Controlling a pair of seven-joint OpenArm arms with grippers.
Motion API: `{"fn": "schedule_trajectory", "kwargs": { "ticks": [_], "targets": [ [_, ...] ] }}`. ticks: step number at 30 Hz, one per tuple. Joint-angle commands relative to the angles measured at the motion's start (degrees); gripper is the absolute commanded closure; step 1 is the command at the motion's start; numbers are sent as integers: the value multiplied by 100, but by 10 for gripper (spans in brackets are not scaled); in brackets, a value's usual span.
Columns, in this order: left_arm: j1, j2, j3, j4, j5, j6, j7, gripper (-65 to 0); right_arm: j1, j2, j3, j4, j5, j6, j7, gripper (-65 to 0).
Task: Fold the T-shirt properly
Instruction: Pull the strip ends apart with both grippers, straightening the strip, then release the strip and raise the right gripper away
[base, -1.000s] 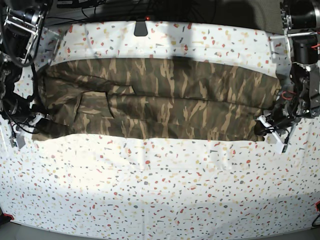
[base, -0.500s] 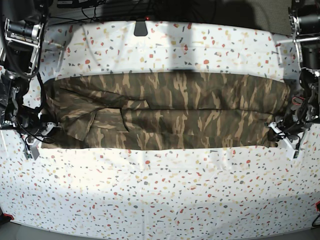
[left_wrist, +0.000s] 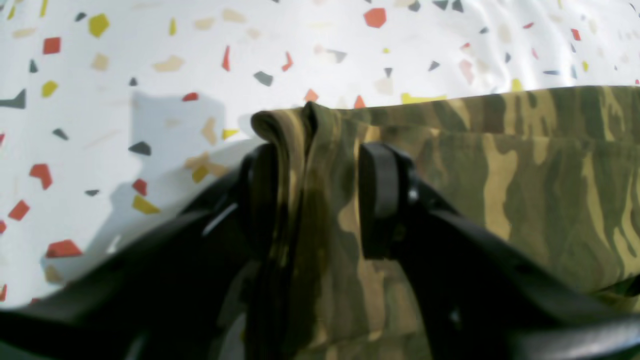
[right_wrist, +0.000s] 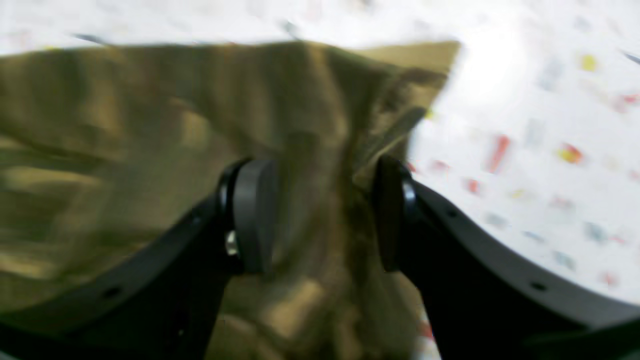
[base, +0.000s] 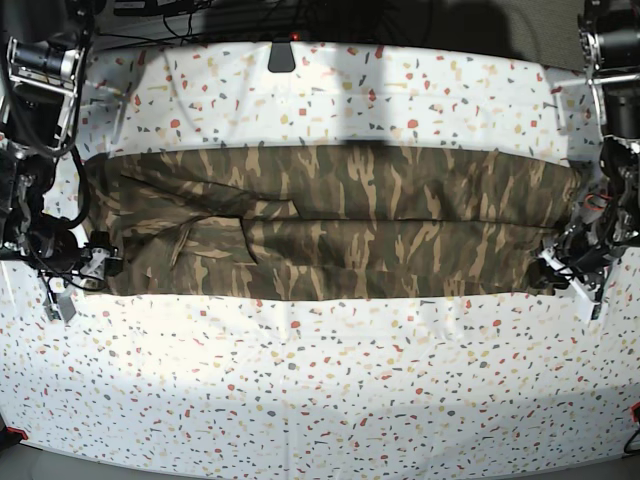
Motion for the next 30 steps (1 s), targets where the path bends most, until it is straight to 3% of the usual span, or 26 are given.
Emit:
{"fn": "schedule_trajectory", "kwargs": {
  "ticks": [1,8,10,14,18,24,26,30],
  "targets": [
    [-144,-175,-35,170,-129,-24,-26,-258,177,175,37,243,232,135,125,-310],
    [-142,-595,-35,708,-1027,-26,752,-258,162,197,262,1272,444,135,-17,-310],
    [-138,-688,-33,813,-1366,-26,1169,-258,144,149,404,1508,619,135,-310,-310],
    [-122,-710,-33,861,-1792,-26,1864,-258,-138,-142,837,2107,802,135,-479,-310],
    [-116,-710,-33,861,-2330,-94,1899,-258,-688,-627,1285,2885,798,135,-463,-310],
    [-114,-710,-33,861,-2339,-221,1952,-258,-1886,-1202,1456,4127,802,135,-466,-310],
    [-114,-717,-33,861,-2317,-227,2203,-258,-2369,-1362,1456,4527,800,135,-466,-310],
    [-48,-855,-33,861,-1670,-396,2326,-258,-3283,-1644,1458,5226,809,135,-507,-310]
  ]
}}
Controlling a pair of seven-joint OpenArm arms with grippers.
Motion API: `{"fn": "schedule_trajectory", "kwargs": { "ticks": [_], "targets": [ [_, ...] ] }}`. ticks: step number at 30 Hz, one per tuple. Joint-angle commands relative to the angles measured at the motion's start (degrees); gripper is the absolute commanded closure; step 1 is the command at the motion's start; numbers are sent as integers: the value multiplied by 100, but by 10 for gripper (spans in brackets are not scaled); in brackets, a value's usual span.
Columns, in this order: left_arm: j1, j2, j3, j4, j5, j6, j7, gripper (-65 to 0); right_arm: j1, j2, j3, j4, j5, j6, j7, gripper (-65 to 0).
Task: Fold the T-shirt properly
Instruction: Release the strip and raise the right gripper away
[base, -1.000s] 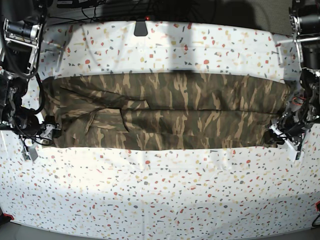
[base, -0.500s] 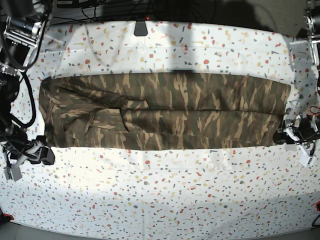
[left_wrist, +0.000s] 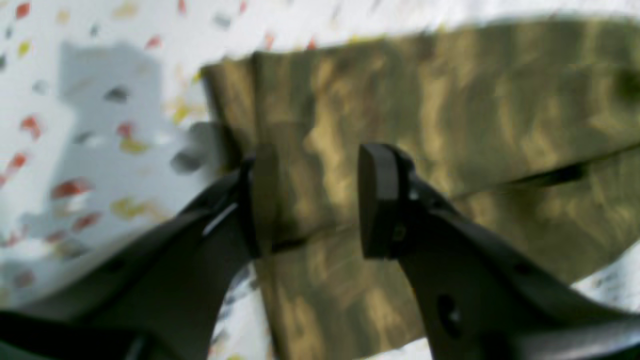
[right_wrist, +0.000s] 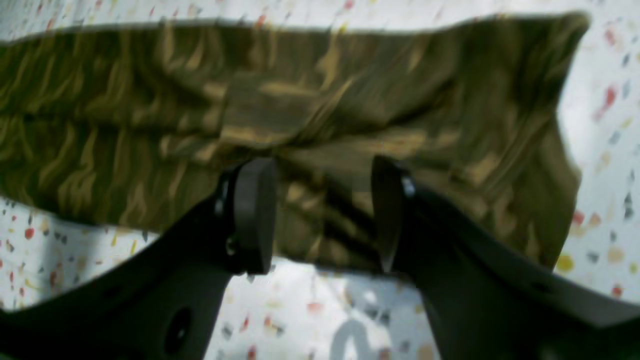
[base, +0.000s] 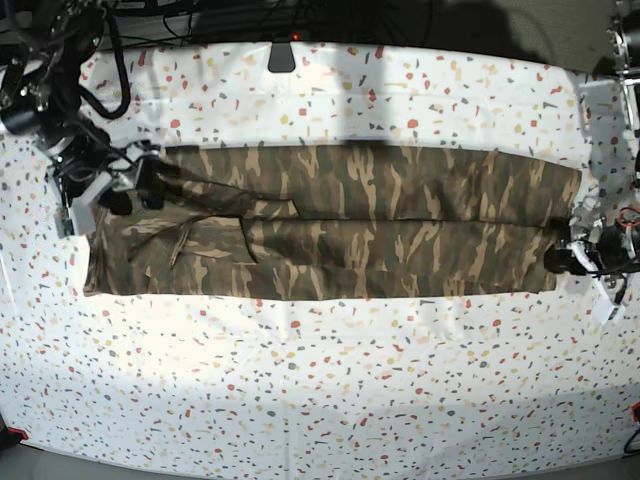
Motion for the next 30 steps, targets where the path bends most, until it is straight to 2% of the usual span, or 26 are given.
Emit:
{"fn": "schedule_trajectory", "kwargs": {
  "ticks": [1,4,7,10,15,18,21,23,26,30],
  "targets": [
    [-98,-236,-44,94,-101,0,-192,-258,-142,22,26,284,184,21,26,-310],
    [94,-450,-44,94,-116,0,-588,-258,-664,9,26,802,660,21,-385,-310],
    [345,-595,-44,92,-120,2,-852,-260,-1021,9,26,1244,876,21,-407,-310],
    [511,-555,-44,70,-221,2,-734,-319,-1156,7,26,1499,883,21,-417,-310],
    [535,-479,-44,70,-1213,-2,-160,-428,-1150,9,24,1550,1095,21,-520,-310],
    [538,-476,-44,70,-1119,-2,-424,-442,-1152,7,26,1550,1185,21,-638,-310],
    [535,-461,-44,-48,-769,2,-798,-442,-1150,9,26,1550,1213,21,-634,-310],
    [529,-424,-44,-245,-765,7,-850,-442,-1150,7,26,1550,1320,21,-636,-310],
    [455,-262,-44,-555,-883,17,-715,-442,-1145,9,26,1550,1414,21,-634,-310],
    [411,-63,-44,-675,-1650,9,-96,-442,-1134,9,26,1550,1443,21,-656,-310]
  ]
}}
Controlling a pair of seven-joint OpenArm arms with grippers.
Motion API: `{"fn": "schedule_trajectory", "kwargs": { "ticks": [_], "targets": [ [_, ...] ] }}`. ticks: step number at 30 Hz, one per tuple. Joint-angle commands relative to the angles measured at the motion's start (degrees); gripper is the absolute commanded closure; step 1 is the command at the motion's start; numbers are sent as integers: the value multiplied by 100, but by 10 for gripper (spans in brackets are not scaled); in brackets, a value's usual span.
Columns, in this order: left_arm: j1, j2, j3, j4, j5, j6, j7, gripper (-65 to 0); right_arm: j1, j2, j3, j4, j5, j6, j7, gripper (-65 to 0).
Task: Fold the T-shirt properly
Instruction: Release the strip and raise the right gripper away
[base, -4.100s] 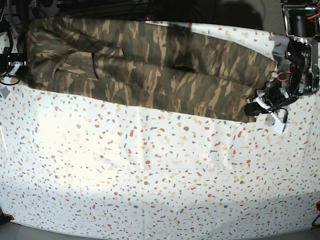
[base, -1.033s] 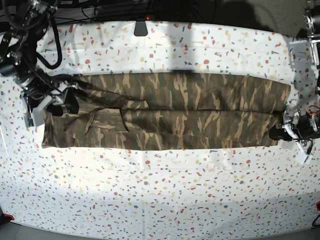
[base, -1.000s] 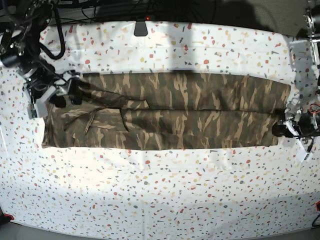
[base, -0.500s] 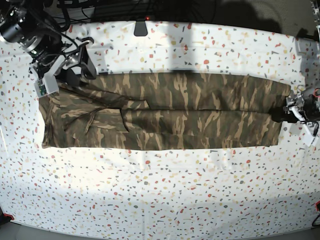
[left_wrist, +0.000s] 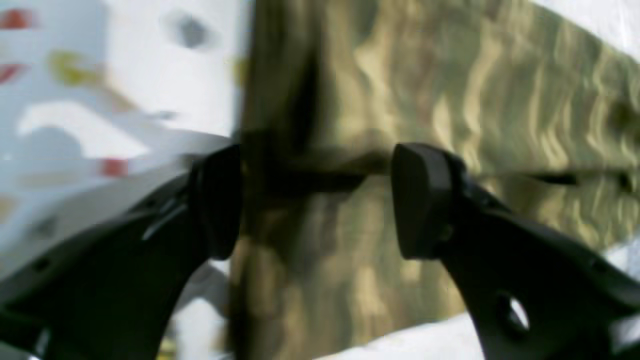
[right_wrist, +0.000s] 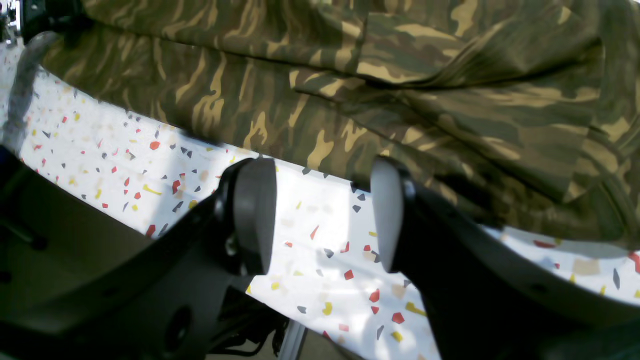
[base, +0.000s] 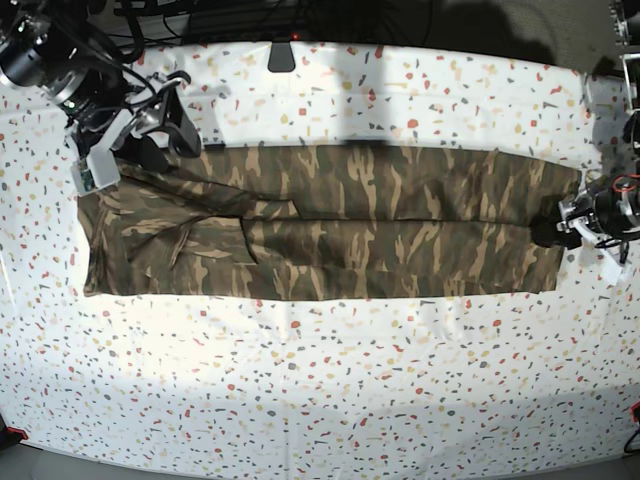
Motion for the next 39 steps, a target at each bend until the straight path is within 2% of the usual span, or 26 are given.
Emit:
{"fn": "schedule_trajectory", "kwargs": {
  "ticks": [1,7,13,17,19,20,24,25,29,32,36,39],
  "targets": [
    [-94,-52,-33,52,-199,-44,-39,-442,11,52,22,107,120,25,92,-310],
    [-94,-13,-33,52,-188,-44,-22,-442,11,52,22,107,122,25,70,-310],
    [-94,-13,-33,52,-188,-44,-533,-442,11,52,22,107,122,25,22,-310],
    [-92,-11,-33,52,-188,-46,-581,-439,11,52,22,107,122,25,22,-310],
    [-90,-11,-33,52,-186,-46,-579,-392,11,52,22,107,122,25,22,-310],
    [-90,-11,-33,52,-188,-44,-581,-339,11,52,22,107,122,25,22,-310],
    [-94,-11,-33,52,-428,-26,-570,-51,11,52,22,107,120,25,17,-310],
    [-94,-9,-33,52,-562,-28,-542,0,11,52,22,107,122,25,17,-310],
    [-116,-9,-33,55,-988,-26,-479,0,11,52,22,107,122,25,0,-310],
    [-197,-9,-33,94,-1213,-33,-42,0,11,52,22,107,122,25,2,-310],
    [-109,31,-33,538,-1224,-28,197,0,13,52,22,107,122,25,42,-310],
    [-28,245,-33,1005,-1189,-26,334,0,22,52,20,107,122,25,52,-310]
  ]
}}
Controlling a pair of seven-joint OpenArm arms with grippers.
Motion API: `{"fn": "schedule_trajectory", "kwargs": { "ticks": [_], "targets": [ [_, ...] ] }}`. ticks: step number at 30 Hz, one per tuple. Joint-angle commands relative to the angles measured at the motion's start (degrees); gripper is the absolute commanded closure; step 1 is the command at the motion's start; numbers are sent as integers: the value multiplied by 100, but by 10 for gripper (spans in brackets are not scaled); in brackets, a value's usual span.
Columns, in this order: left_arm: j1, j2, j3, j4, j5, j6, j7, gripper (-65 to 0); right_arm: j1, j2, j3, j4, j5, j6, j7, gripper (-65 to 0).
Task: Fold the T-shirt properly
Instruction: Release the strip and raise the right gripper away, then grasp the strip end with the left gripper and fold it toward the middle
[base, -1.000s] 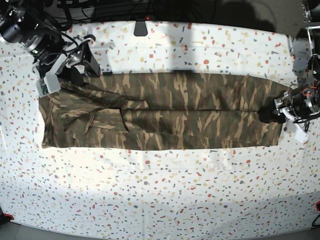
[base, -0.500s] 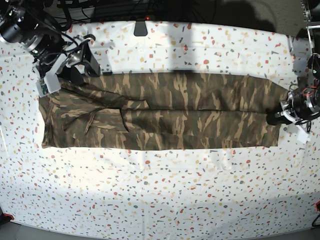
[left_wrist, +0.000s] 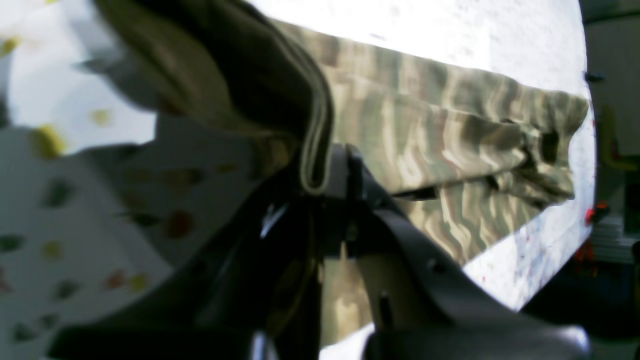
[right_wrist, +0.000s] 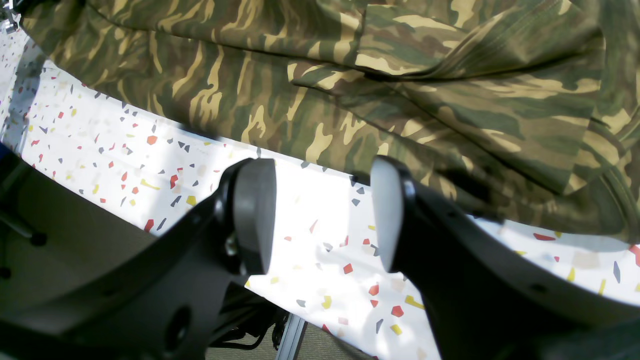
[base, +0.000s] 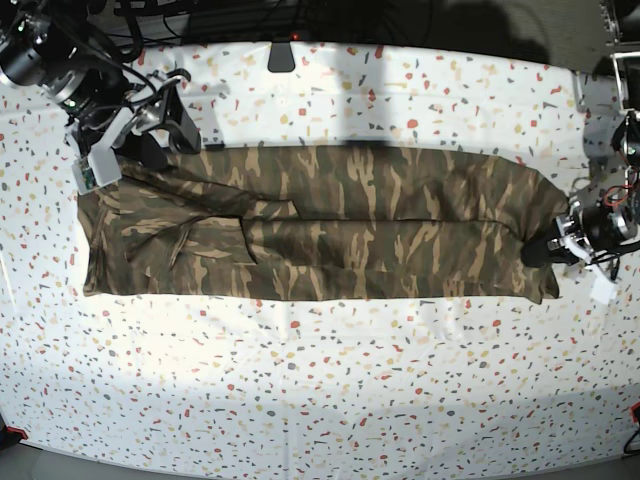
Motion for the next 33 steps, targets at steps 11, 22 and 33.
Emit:
{"fn": "schedule_trajectory", "kwargs": {
  "ticks": [11,22,33],
  "targets": [
    [122,1738,-31,1296,616,260,46,0,28,50,22,105,138,28,133,-310],
    [125,3117,-31,1311,2273,363,-238,0,28,50,22,105,140,28,133,-310],
    [122,3665,293,1309,2793,535,-1023,0,28,50,17,105,162,28,129,-310]
  ]
}}
